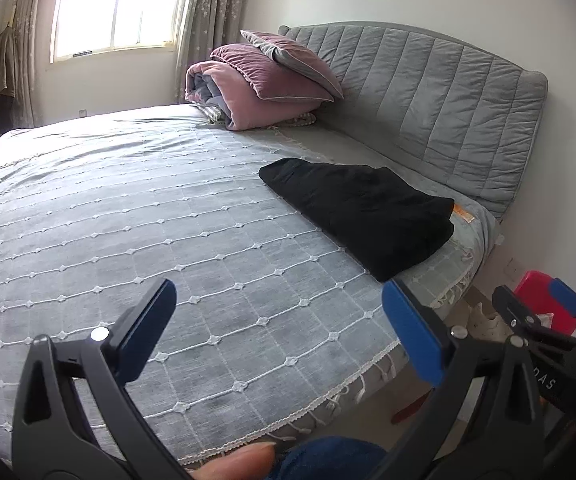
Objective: Fold large clothes
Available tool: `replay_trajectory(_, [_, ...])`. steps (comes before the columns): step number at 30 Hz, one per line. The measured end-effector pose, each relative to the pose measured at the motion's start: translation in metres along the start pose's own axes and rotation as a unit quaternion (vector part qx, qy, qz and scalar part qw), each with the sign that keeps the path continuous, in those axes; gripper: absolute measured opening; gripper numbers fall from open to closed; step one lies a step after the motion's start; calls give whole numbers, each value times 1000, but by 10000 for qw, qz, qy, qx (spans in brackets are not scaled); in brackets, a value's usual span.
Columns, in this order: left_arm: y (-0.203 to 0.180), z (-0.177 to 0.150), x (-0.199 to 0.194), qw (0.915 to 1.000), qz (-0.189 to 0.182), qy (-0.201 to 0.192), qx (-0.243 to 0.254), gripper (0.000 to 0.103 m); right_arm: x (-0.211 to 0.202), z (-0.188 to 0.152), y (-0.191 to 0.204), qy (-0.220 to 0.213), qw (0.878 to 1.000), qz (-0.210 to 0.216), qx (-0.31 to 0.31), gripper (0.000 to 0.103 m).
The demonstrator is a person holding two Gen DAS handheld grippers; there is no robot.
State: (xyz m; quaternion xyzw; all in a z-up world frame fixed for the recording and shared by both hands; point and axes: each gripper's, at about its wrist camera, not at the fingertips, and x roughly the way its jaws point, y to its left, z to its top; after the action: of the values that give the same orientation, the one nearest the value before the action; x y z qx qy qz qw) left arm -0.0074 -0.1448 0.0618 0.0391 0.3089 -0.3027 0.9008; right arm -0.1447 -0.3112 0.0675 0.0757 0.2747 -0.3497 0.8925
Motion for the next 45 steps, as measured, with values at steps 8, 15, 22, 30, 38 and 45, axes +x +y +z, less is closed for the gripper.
replay_trajectory(8, [-7,-5,8,9996,-214,161,83,102,5,-3,2,24,9999,-90,-49,103])
replay_trajectory(15, [-8,-7,11,9992,-315,245,87,102,9,-6,0,63,9999,-109,26,103])
replay_trajectory(22, [-8,-8,14,9986,-398,342,42,102,11,-9,0,99,9999,-127,14,103])
replay_trajectory(30, [-13,-10,19,9980,-429,452,87,102,10,-12,-3,101,9997,-221,18,103])
replay_trajectory(38, [-14,-11,19,9975,-517,471,117,102,11,-14,-4,116,9997,-231,-4,103])
replay_trajectory(45, [-15,-12,19,9972,-540,489,164,102,13,-16,-7,149,9996,-240,18,103])
